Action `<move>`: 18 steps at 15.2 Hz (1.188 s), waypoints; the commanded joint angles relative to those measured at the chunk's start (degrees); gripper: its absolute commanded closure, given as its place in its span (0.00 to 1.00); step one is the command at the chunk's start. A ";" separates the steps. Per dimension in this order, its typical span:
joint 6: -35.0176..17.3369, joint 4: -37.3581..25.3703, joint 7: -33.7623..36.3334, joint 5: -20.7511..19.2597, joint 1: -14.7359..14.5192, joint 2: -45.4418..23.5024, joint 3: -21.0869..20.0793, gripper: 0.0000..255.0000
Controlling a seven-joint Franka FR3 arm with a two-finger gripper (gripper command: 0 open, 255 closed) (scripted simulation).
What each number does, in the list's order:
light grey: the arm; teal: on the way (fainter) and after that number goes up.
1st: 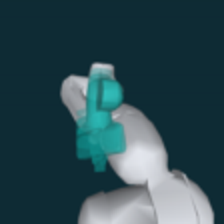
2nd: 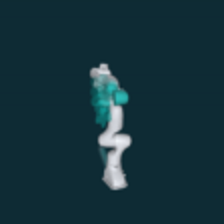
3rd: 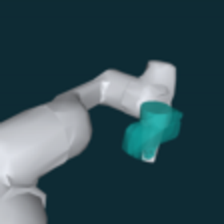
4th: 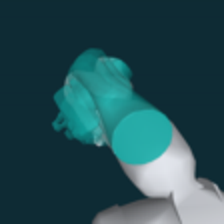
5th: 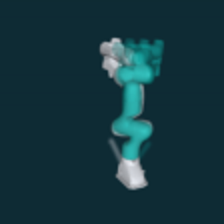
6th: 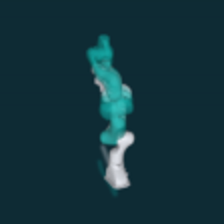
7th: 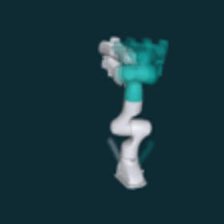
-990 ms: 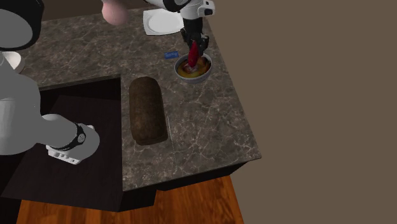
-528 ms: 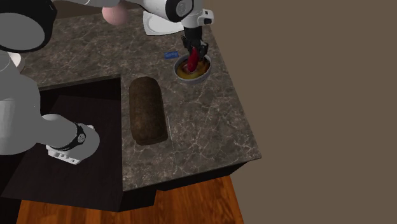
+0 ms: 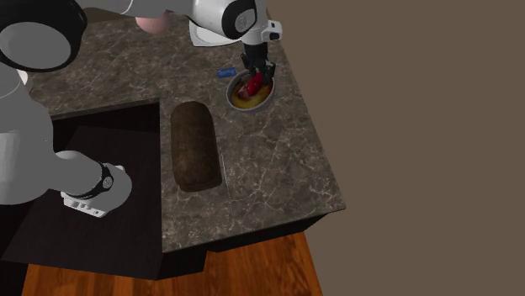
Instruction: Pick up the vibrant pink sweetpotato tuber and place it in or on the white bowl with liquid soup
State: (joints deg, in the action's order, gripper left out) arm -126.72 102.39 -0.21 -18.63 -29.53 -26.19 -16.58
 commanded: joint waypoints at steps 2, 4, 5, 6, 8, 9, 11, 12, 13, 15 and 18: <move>0.00 0.40 0.08 -0.03 0.02 -0.31 0.08 1.00; 0.00 0.39 0.08 -0.03 0.03 -0.31 0.07 1.00; -0.32 0.77 0.22 -0.10 0.01 -0.28 0.09 0.00; -0.14 0.65 0.02 -0.03 0.12 -0.19 0.09 0.00; -0.13 0.72 0.06 -0.01 0.10 -0.12 0.07 0.00; -0.14 0.72 0.07 -0.02 0.09 -0.13 0.07 0.00; 1.45 -0.07 -0.24 0.49 0.06 0.72 -0.24 0.00; 2.93 -0.62 -0.55 1.00 0.08 1.70 -0.53 0.00; 4.44 -1.25 -0.85 1.48 0.09 2.62 -0.80 0.00; 5.65 -1.81 -1.09 1.85 0.07 3.31 -0.99 0.00; 5.65 -1.81 -1.09 1.86 0.07 3.31 -0.99 0.00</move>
State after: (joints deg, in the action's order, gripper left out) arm -121.17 100.61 -1.28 -16.80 -29.46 -22.92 -17.55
